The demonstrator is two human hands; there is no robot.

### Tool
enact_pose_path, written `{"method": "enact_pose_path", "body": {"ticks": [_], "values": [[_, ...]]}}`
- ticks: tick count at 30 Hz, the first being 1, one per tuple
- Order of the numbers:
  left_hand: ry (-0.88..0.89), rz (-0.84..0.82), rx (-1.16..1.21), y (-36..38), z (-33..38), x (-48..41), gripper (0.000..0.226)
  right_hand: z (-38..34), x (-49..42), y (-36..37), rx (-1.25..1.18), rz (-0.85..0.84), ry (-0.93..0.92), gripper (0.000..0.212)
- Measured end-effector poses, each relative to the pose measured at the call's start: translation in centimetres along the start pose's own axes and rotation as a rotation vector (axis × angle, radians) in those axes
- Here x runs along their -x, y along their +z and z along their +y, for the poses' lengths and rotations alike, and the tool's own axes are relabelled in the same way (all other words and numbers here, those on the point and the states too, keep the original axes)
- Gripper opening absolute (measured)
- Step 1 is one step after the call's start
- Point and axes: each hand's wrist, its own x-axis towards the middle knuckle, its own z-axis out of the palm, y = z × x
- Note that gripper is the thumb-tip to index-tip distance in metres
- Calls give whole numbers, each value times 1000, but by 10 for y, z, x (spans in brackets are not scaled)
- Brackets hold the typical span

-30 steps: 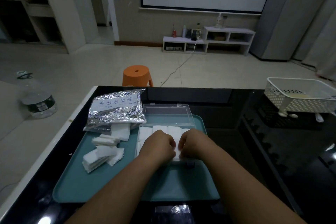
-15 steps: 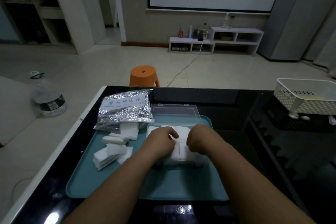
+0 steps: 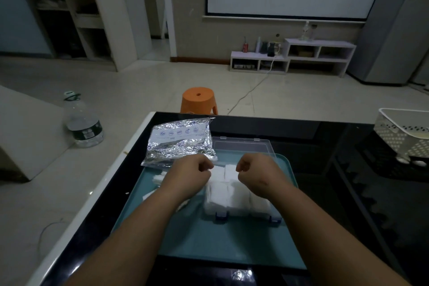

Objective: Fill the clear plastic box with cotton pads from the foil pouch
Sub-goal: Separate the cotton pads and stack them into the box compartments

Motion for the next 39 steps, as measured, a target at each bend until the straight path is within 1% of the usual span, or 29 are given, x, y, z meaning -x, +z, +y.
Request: {"method": "enact_pose_path", "body": {"ticks": [3, 6, 9, 12, 16, 18, 24, 30, 32, 34, 36, 39], "values": [[-4, 37, -85, -17, -7, -4, 27, -6, -1, 4, 4, 18, -27, 17], [-36, 36, -210, -33, -22, -8, 40, -10, -2, 9, 18, 28, -50, 16], [-86, -20, -375, -40, -43, -15, 45, -12, -1, 12, 31, 17, -70, 15], [-107, -80, -477, -40, -55, -16, 55, -13, -1, 14, 36, 16, -83, 13], [-38, -38, -753, -33, -62, -15, 36, -13, -1, 14, 39, 17, -89, 11], [-25, -16, -852, -30, -62, -13, 32, -14, -1, 13, 42, 16, -93, 11], [-27, 75, -858, -32, -58, -15, 26, -14, 0, 11, 35, 20, -92, 13], [11, 138, -833, -38, -55, -17, 31, -15, 1, 11, 16, 27, -102, 13], [20, 114, -825, -39, -54, -17, 25, -14, 1, 11, 11, 28, -99, 12], [20, 49, -827, -36, -55, -17, 21, -14, 1, 11, 7, 25, -95, 11], [28, -11, -813, -31, -56, -16, 21, -14, 1, 11, 6, 19, -91, 11], [54, -33, -819, -27, -55, -17, 26, -15, 1, 11, 5, 17, -87, 12]]}}
